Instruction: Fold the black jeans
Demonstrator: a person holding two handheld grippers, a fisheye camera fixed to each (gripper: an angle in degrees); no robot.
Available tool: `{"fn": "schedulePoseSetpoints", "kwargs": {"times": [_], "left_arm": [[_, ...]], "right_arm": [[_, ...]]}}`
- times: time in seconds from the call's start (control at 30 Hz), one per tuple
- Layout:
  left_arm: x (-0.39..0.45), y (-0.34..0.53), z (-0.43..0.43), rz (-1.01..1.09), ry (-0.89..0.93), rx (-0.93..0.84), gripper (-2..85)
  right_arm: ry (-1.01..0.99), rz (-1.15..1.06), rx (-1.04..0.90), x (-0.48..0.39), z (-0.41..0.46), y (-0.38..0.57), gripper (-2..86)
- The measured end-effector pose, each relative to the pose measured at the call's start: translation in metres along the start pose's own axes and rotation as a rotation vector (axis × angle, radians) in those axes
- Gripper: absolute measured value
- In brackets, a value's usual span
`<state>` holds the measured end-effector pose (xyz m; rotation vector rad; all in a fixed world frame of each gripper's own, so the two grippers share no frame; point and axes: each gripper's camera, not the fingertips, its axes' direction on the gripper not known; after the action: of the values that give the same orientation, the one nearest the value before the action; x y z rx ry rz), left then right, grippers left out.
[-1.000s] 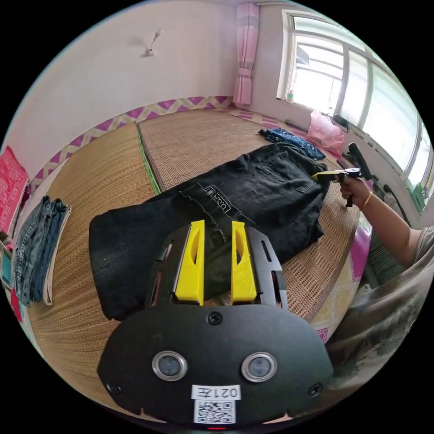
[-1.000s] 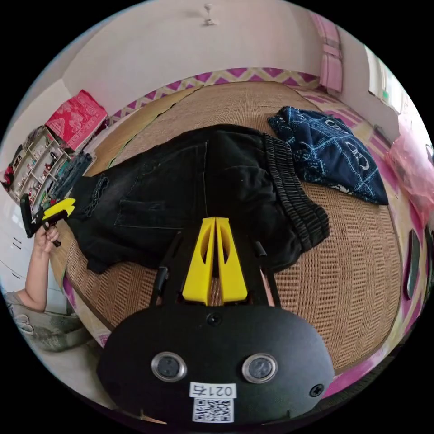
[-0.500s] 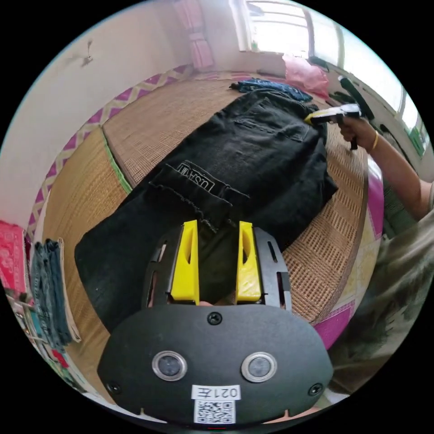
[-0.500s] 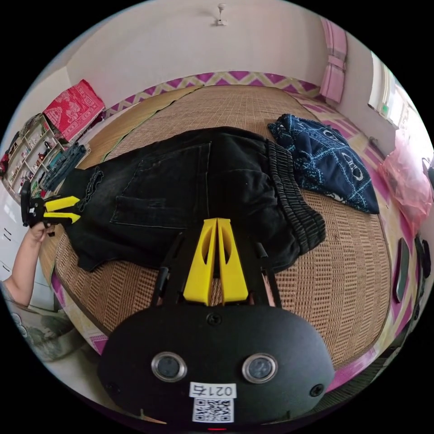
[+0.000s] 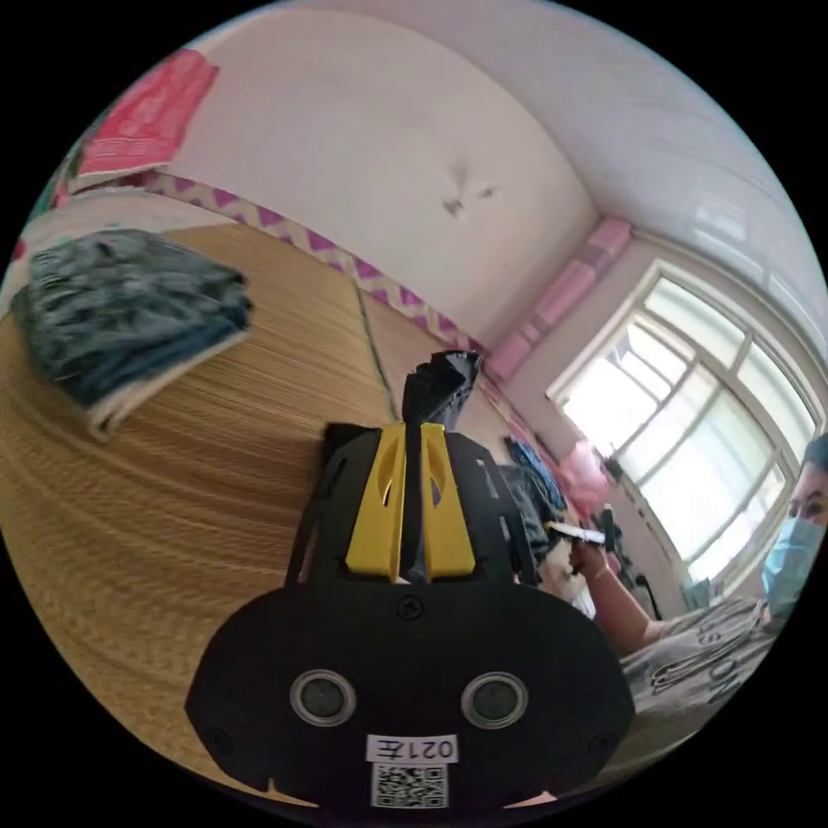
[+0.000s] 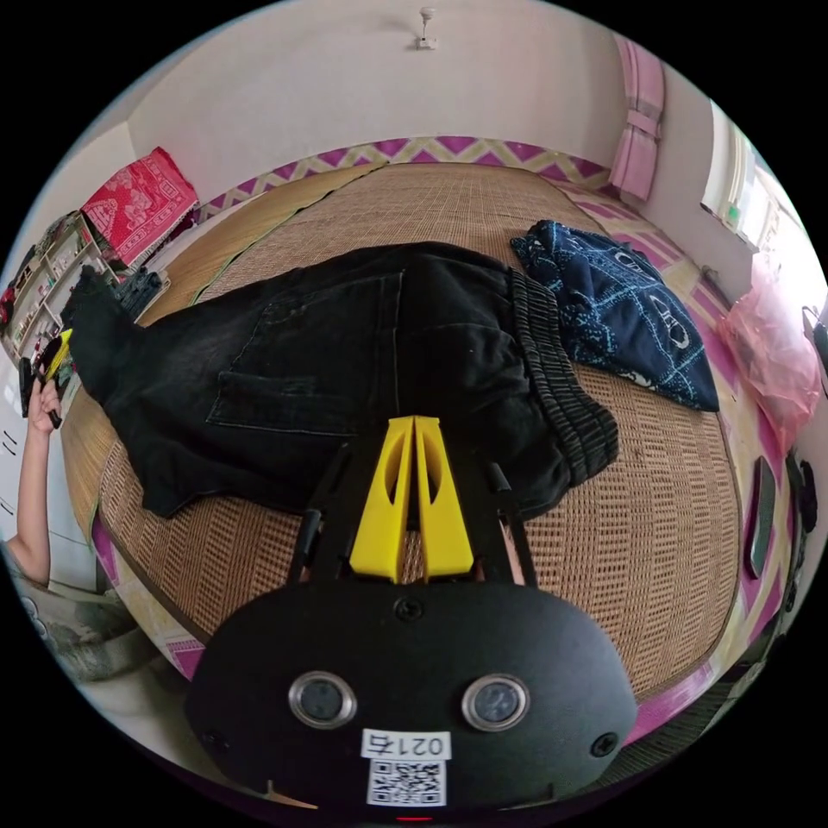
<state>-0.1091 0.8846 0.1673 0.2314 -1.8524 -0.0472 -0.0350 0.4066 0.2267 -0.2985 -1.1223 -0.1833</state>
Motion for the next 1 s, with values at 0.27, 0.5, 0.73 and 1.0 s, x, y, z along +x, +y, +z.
{"fn": "schedulePoseSetpoints", "kwargs": {"times": [0.27,0.5,0.73,1.0], "left_arm": [[-0.257,0.07,-0.114,-0.395,-0.278,-0.054,-0.6],[-0.304,0.14,-0.118,-0.494,-0.224,-0.029,-0.3],[-0.286,0.18,-0.185,-0.383,-0.266,0.191,1.7],[-0.132,0.107,0.002,0.361,-0.146,-0.16,7.2]], "right_arm": [[-0.027,0.012,-0.005,0.004,-0.001,-0.005,-0.8],[-0.247,0.048,-0.08,0.042,-0.001,-0.02,-0.5],[-0.287,-0.134,0.196,0.023,-0.053,-0.028,0.0],[-0.034,-0.732,0.081,-0.053,-0.015,-0.158,6.9]]}}
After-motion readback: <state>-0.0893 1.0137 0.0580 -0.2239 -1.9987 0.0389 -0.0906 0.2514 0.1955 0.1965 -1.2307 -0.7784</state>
